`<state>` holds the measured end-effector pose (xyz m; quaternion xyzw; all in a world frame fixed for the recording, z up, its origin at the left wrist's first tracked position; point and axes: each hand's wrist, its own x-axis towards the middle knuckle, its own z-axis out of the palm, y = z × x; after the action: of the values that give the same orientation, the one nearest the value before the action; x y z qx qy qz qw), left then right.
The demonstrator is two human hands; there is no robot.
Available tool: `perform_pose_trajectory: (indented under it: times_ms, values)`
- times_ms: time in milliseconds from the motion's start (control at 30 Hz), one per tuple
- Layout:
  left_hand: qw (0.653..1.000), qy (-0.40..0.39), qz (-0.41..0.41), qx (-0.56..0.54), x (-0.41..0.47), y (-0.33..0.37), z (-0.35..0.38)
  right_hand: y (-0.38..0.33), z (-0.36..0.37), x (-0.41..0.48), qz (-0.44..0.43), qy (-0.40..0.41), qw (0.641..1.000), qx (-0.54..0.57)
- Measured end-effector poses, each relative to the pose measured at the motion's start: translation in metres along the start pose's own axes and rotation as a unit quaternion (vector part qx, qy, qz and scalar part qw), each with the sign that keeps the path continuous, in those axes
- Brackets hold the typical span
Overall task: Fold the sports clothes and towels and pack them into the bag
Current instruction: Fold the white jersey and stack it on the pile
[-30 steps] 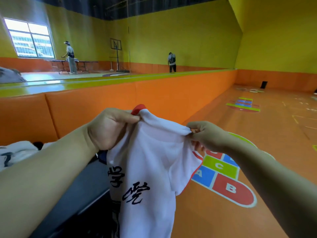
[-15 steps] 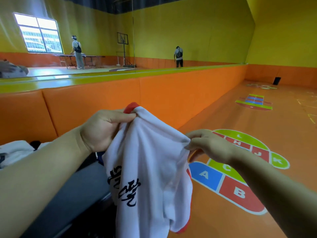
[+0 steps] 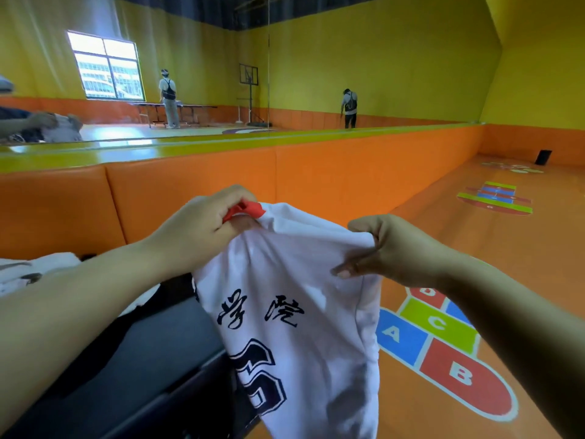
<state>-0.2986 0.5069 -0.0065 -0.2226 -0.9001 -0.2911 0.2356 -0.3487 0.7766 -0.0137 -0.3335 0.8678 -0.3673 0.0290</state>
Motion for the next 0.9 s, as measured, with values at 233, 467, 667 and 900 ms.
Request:
perform_pose_trajectory:
  times_ms: [233, 467, 667, 900]
  values:
    - [0.998, 0.036, 0.056, 0.011, -0.015, 0.011, 0.005, -0.018, -0.018, -0.019, 0.003, -0.010, 0.996, -0.085]
    - [0.995, 0.000, 0.020, -0.094, -0.004, 0.014, -0.009, -0.040, -0.039, -0.026, -0.007, -0.090, 0.990, -0.107]
    - [0.991, -0.042, -0.004, -0.124, 0.034, -0.008, -0.008, -0.026, -0.060, 0.021, -0.007, -0.142, 0.984, -0.110]
    - [0.997, -0.021, -0.019, -0.067, 0.133, -0.068, -0.009, 0.013, -0.102, 0.138, 0.025, -0.063, 0.979, -0.193]
